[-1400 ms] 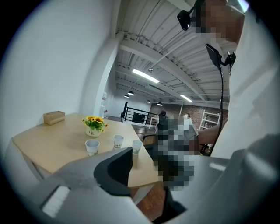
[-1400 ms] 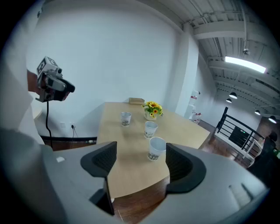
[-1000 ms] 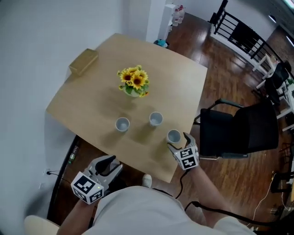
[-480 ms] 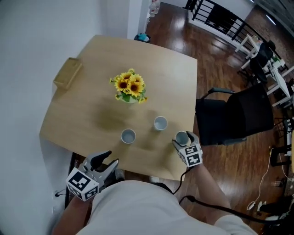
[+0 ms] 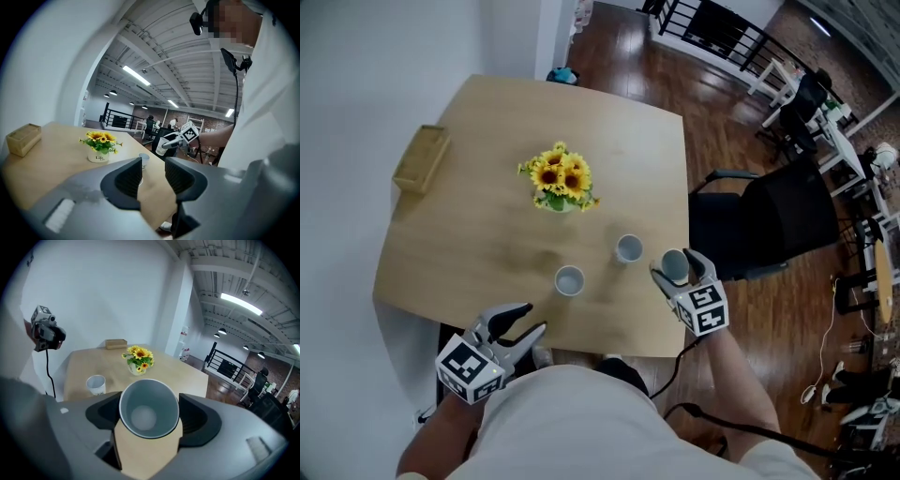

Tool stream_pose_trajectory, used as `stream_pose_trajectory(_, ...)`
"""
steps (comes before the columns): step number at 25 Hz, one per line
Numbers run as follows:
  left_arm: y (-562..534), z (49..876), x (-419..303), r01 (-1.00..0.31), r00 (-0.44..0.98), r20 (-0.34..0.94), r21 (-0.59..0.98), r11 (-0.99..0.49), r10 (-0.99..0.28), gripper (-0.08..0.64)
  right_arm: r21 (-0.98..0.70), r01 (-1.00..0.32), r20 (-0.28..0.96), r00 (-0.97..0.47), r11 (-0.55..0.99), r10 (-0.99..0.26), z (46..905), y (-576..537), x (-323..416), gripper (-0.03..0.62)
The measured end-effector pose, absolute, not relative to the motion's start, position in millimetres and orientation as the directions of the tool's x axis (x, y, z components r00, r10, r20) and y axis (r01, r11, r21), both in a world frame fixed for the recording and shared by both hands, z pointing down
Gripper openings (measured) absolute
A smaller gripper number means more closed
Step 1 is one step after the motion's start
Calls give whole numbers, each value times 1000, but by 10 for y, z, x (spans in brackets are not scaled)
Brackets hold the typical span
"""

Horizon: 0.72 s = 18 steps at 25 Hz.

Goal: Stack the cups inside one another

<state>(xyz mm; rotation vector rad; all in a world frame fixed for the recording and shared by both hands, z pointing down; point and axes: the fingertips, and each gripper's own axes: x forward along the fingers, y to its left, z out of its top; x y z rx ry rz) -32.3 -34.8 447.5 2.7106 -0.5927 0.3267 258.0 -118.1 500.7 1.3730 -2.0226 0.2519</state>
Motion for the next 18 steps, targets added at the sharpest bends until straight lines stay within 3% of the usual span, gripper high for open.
stream_pose_trajectory(18, -364, 4611, -1006, -540, 836, 293, 291, -790, -463, 152, 174, -888, 671, -210, 426, -711, 5565, -1963, 2211, 374)
